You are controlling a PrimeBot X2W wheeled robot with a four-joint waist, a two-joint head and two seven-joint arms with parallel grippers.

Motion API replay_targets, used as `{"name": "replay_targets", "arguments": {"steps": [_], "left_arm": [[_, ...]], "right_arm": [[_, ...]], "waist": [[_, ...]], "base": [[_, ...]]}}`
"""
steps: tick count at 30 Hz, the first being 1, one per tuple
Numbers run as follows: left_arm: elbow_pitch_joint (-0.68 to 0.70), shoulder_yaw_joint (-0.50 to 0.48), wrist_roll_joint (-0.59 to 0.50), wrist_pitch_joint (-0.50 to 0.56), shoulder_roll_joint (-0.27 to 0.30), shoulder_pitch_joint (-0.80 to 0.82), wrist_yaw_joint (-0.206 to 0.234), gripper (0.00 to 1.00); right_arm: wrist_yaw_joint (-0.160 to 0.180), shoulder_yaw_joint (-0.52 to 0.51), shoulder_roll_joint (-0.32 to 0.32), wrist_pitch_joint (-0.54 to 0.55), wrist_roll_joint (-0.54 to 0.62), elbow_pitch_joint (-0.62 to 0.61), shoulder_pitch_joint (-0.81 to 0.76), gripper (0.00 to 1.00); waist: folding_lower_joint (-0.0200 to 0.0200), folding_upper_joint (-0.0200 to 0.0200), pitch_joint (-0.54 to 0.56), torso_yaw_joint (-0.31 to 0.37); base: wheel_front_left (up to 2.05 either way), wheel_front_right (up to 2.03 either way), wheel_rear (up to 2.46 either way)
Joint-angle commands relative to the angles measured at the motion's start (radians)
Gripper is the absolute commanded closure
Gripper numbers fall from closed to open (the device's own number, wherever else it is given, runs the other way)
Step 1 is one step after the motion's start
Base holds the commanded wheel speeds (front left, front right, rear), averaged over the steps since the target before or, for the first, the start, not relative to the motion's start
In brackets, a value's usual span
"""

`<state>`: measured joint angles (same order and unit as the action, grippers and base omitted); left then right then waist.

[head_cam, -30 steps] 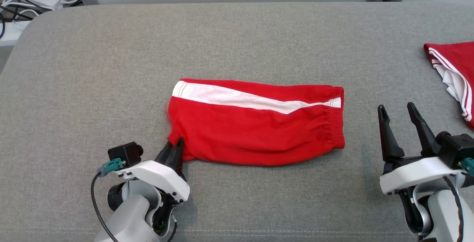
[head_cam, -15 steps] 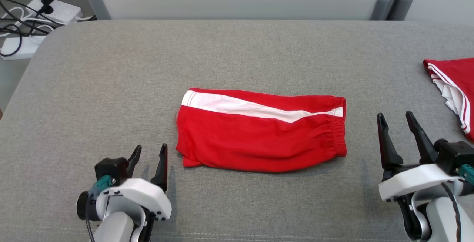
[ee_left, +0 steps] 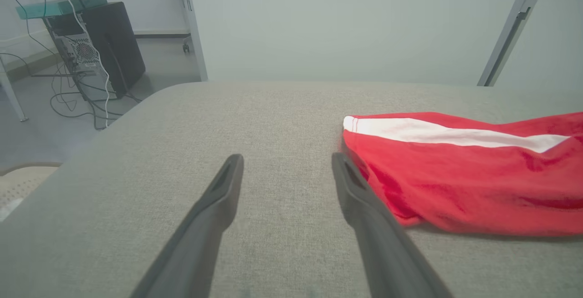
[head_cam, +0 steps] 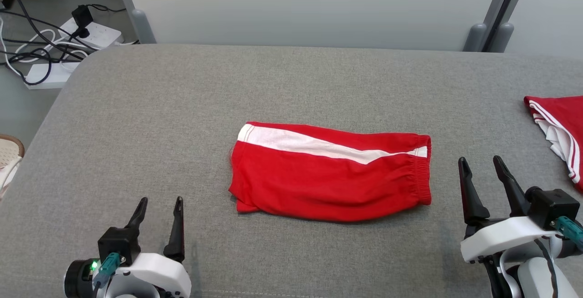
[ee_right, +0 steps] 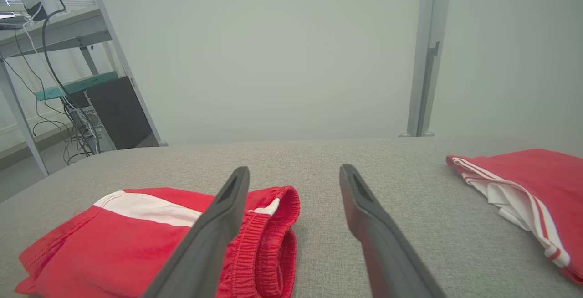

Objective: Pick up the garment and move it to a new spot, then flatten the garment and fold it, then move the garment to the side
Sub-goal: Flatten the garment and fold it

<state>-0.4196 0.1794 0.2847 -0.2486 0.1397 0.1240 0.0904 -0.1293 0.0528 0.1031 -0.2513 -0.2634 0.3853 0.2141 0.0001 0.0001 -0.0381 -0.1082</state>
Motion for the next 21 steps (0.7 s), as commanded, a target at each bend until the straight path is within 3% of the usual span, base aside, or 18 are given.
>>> {"name": "replay_targets", "arguments": {"steps": [1,21], "left_arm": [[0.049,-0.054,-0.022,-0.013,0.017,0.010,0.005,0.00],[0.166,-0.195,-0.150,-0.013,-0.029,-0.089,-0.050,0.00]], "right_arm": [[-0.001,0.026,0.005,-0.010,0.011,-0.016,0.005,0.00],[-0.001,-0.011,-0.028,-0.010,0.056,-0.024,-0.038,0.00]], "waist": [[-0.0001,-0.0001,0.005,0.002],[-0.0001,-0.0001,0.056,0.063]], "base": [[0.00,0.00,0.00],[0.00,0.00,0.00]]}}
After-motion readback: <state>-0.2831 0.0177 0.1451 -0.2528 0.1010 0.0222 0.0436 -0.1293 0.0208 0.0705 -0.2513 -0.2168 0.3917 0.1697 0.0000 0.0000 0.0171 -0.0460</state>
